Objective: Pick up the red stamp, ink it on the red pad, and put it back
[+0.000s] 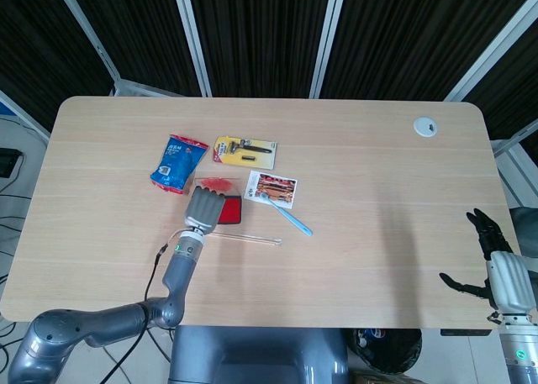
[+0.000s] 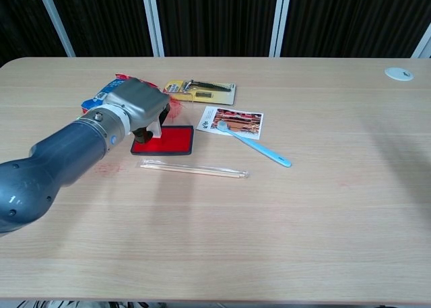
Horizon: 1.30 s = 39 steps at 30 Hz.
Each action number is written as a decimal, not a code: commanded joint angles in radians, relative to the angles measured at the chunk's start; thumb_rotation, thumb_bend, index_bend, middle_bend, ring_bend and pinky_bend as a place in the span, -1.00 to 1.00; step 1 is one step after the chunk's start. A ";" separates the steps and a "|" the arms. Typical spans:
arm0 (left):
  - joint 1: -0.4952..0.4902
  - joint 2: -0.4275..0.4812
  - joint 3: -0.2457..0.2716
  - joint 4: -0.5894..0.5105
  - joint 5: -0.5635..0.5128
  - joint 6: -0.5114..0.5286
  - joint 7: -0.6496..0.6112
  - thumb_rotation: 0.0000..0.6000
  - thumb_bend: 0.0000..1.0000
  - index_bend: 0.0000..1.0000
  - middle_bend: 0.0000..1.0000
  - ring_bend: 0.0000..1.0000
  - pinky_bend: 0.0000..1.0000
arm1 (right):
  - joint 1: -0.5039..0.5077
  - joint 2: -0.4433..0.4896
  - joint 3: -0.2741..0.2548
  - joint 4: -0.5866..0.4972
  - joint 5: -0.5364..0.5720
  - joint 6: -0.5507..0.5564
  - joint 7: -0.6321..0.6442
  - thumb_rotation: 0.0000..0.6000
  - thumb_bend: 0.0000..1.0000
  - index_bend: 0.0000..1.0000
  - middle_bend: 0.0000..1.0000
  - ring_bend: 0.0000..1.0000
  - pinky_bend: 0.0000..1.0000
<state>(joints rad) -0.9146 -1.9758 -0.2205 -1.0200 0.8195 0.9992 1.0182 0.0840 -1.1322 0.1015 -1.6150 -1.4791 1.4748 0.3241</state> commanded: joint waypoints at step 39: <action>0.006 0.007 0.006 -0.016 -0.003 0.014 0.022 1.00 0.24 0.40 0.43 -0.01 0.10 | -0.002 -0.005 0.003 -0.001 -0.005 0.013 -0.001 1.00 -0.75 -1.00 -1.00 -1.00 -0.63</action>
<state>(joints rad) -0.9086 -1.9692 -0.2142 -1.0363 0.8171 1.0138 1.0400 0.0818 -1.1370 0.1049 -1.6161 -1.4844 1.4875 0.3236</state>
